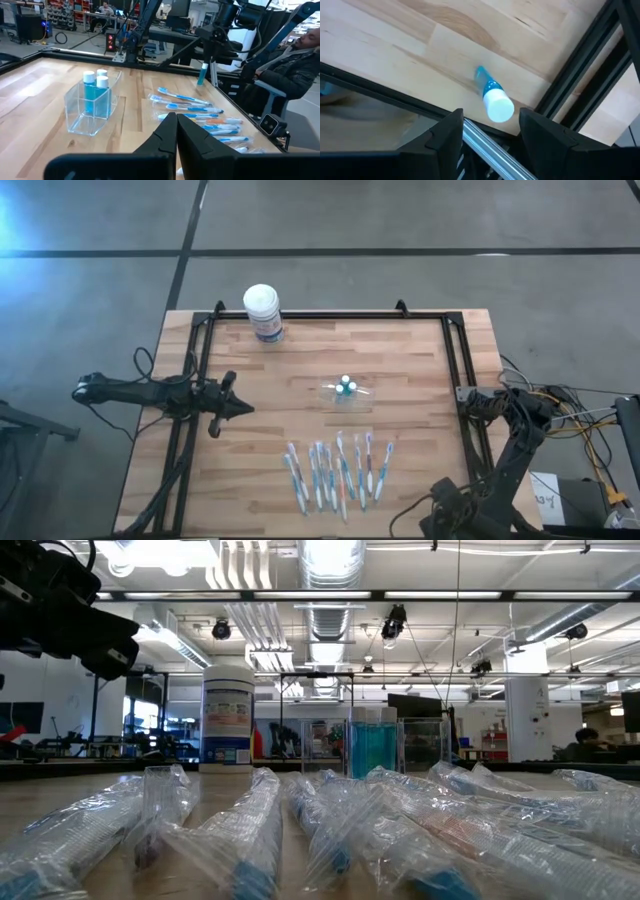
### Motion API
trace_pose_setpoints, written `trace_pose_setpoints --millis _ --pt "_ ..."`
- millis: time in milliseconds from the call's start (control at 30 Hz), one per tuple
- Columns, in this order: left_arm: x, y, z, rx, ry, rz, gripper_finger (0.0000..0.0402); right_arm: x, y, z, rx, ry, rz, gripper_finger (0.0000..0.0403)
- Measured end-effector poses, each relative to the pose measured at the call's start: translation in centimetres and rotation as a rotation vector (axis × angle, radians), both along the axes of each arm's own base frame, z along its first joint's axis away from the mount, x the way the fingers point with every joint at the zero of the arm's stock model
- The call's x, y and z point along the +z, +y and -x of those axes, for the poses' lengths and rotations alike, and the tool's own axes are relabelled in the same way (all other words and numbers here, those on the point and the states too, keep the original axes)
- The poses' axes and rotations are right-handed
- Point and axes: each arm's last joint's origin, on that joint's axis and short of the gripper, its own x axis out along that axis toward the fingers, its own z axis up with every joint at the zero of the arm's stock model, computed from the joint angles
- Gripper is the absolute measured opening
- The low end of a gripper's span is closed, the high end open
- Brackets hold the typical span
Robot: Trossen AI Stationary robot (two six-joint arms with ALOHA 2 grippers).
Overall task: Pick & Place toothbrushing station
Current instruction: Put the blue mouthwash into the transparent organizer
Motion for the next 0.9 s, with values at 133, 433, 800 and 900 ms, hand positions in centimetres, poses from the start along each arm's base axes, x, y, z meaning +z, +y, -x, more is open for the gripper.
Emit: trace_pose_setpoints --millis 133,433,800,900 --pt "0.0 0.0 0.0 0.002 0.004 0.024 0.001 -0.6 0.1 -0.1 0.0 0.008 0.015 0.0189" --pt "0.0 0.0 0.0 -0.001 0.009 0.055 0.0016 -1.8 0.8 -0.3 -0.005 0.027 0.034 0.0189" --pt "0.0 0.0 0.0 -0.001 0.009 0.056 0.0012 -2.1 1.1 0.0 -0.007 0.05 0.026 0.0175" --pt "0.0 0.0 0.0 -0.001 0.009 0.055 0.0013 -2.1 1.1 0.1 -0.002 0.046 0.033 0.0171"
